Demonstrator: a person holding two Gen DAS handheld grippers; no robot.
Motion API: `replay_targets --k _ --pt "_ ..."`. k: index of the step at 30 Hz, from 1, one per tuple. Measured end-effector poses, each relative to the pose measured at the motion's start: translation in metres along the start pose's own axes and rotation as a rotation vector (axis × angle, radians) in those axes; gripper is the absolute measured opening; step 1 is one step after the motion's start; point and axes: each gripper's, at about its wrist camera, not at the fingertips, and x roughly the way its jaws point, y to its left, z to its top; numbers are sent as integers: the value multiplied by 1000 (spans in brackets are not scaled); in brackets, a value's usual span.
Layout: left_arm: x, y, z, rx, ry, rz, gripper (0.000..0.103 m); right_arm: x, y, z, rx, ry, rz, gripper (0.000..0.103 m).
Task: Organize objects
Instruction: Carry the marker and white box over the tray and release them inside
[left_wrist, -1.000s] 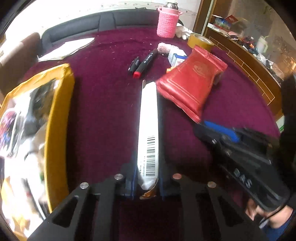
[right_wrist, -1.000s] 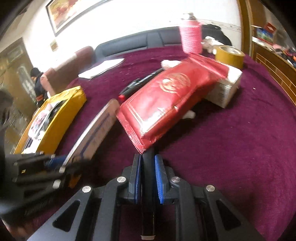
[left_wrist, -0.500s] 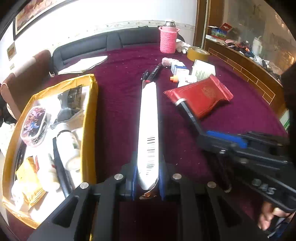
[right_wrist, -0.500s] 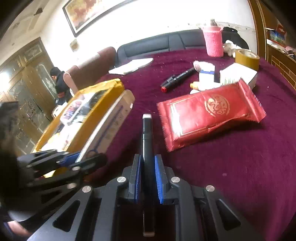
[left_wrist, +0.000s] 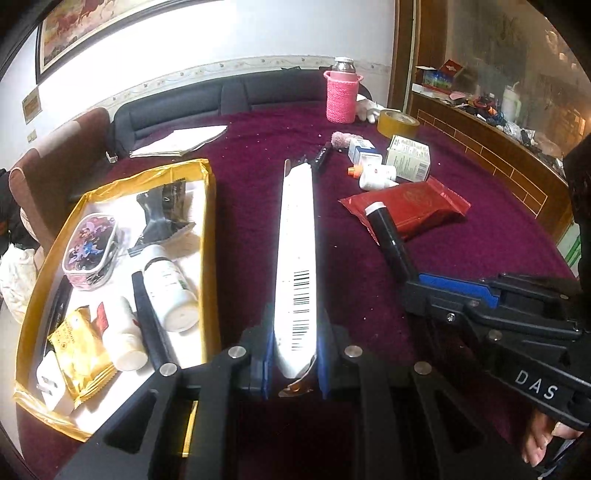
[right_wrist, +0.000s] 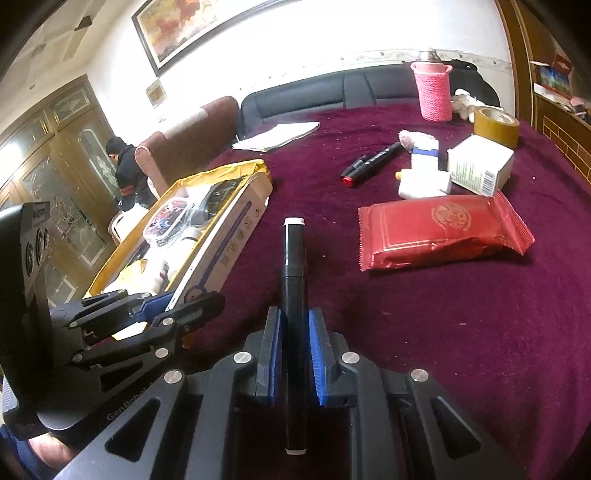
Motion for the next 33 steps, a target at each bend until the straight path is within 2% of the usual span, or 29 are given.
replay_targets --k 16,27,33 --pt "-21 39 1 -83 -57 -10 18 8 34 13 -50 8 0 17" --pt "-40 110 -4 -218 -108 45 18 19 78 40 -113 -1 38 17" --pt "-40 148 -10 -294 -110 83 18 27 106 53 -152 -12 55 17"
